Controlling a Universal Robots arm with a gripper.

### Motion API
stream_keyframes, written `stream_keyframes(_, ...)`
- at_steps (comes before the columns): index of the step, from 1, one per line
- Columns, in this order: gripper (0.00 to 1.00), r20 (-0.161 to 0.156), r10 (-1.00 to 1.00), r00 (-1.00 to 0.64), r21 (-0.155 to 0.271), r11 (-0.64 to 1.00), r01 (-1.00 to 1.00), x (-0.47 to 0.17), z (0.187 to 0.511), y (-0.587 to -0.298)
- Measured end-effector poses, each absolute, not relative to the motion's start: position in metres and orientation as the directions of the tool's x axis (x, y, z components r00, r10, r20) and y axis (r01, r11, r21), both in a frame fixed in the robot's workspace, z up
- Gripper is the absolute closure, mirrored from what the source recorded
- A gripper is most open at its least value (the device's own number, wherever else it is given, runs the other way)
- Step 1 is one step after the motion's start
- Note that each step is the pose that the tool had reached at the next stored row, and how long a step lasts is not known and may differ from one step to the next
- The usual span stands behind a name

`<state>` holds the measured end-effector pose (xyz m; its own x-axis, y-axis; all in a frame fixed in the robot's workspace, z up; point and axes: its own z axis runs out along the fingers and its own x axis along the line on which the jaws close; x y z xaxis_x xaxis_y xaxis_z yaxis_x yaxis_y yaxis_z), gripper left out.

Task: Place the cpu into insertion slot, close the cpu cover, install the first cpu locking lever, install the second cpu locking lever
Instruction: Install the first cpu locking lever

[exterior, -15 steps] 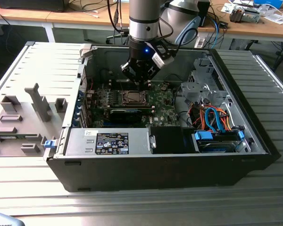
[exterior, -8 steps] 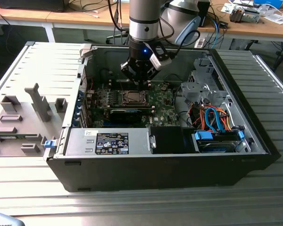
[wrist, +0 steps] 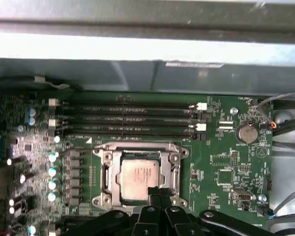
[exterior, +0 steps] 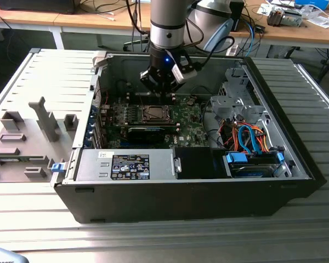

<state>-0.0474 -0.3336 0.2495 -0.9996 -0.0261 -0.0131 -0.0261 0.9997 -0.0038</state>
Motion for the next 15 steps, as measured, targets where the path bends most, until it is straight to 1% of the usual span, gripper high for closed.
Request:
stream_keyframes(2, 0.89, -0.014, -0.025, -1.000, 0.036, 0.999, -0.025, -0.0485, 0.2495, -0.3336)
stream_keyframes(3, 0.89, -0.014, -0.025, -1.000, 0.048, 0.999, -0.025, -0.0486, 0.2495, -0.3336)
stream_keyframes(4, 0.89, -0.015, -0.025, -1.000, 0.052, 0.998, -0.026, -0.0487, 0.2495, -0.3336)
stream_keyframes(8, 0.89, -0.015, -0.069, -0.998, 0.053, 0.996, -0.070, -0.0486, 0.2495, -0.3336)
stream_keyframes(12, 0.89, -0.015, -0.072, -0.997, 0.052, 0.996, -0.072, -0.0486, 0.2495, -0.3336)
stream_keyframes(14, 0.89, -0.014, -0.072, -0.997, 0.042, 0.996, -0.072, -0.0488, 0.2495, -0.3336)
stream_keyframes(15, 0.89, -0.012, -0.072, -0.997, 0.022, 0.997, -0.073, -0.0487, 0.2495, -0.3336)
